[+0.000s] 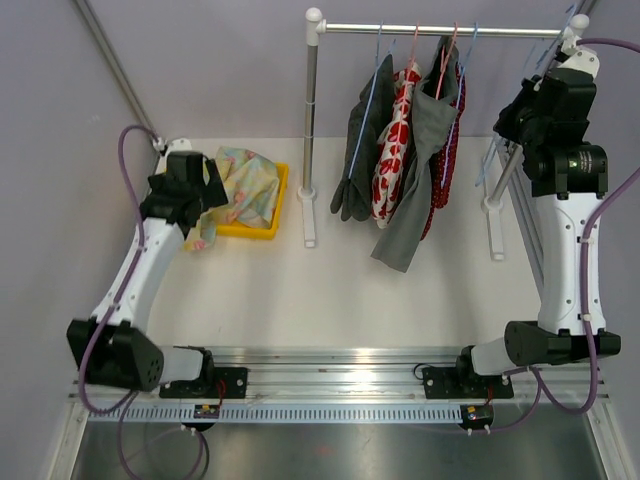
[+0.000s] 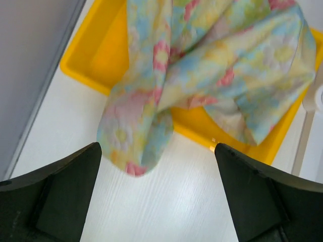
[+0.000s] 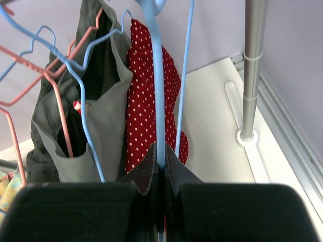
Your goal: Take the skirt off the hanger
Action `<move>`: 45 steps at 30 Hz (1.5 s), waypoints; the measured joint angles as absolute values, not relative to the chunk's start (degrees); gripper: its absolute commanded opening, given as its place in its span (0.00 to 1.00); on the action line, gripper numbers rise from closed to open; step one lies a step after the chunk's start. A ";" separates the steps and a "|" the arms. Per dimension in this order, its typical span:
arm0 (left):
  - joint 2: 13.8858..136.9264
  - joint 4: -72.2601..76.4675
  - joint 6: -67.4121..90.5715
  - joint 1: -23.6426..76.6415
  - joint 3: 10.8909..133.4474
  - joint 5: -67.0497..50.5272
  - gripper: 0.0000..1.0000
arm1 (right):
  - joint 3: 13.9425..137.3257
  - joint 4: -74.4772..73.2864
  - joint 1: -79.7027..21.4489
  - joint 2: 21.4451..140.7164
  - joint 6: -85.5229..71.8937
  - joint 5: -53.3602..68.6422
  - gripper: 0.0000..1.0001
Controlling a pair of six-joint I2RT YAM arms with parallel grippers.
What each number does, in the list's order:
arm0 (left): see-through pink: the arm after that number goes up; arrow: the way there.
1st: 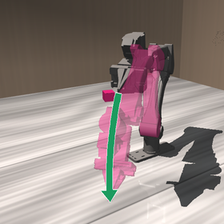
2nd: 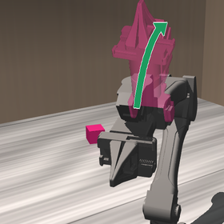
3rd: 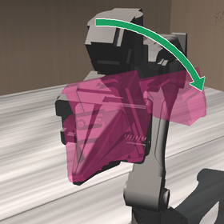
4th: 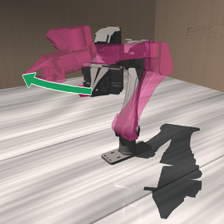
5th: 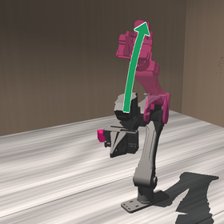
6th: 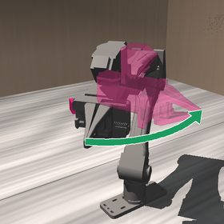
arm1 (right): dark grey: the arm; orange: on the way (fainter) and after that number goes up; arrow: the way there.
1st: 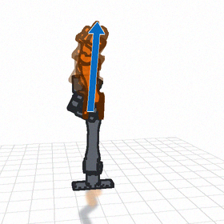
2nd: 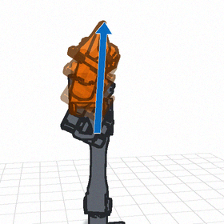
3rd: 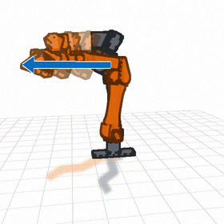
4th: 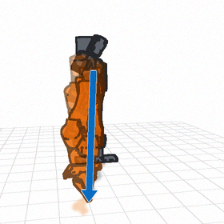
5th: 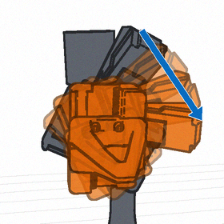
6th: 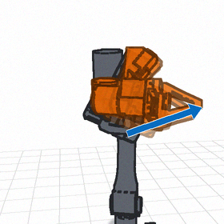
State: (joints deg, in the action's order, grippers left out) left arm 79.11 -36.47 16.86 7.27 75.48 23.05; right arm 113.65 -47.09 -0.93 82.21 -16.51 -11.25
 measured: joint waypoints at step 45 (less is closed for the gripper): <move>58.28 -40.69 22.61 18.96 55.07 21.69 0.99 | 118.67 -50.96 2.70 90.21 -17.80 -13.08 1.00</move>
